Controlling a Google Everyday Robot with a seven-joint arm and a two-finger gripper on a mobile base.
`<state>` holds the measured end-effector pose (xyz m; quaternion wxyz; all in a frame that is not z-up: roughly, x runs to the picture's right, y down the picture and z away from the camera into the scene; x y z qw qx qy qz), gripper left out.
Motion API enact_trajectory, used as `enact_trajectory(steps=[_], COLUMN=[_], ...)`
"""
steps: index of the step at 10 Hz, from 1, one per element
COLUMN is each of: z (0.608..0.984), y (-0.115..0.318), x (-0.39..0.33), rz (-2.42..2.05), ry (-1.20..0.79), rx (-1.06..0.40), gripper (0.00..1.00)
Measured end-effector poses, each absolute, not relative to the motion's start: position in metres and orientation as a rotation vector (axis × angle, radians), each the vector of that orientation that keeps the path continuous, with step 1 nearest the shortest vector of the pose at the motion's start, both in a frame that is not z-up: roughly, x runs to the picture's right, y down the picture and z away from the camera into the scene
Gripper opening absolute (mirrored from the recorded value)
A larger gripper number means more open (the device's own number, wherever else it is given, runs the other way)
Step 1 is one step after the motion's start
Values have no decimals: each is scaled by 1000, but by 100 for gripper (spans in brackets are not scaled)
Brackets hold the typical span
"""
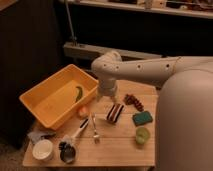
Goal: Wipe tray with eraser
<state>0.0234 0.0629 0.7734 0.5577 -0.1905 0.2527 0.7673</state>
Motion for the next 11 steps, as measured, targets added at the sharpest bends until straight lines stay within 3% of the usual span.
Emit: enact_trajectory(steps=[5,11], z=[829,855], y=[103,112], x=[67,76], rz=[1956,1978], ry=[571,523], rx=[-485,-488], gripper=[65,65])
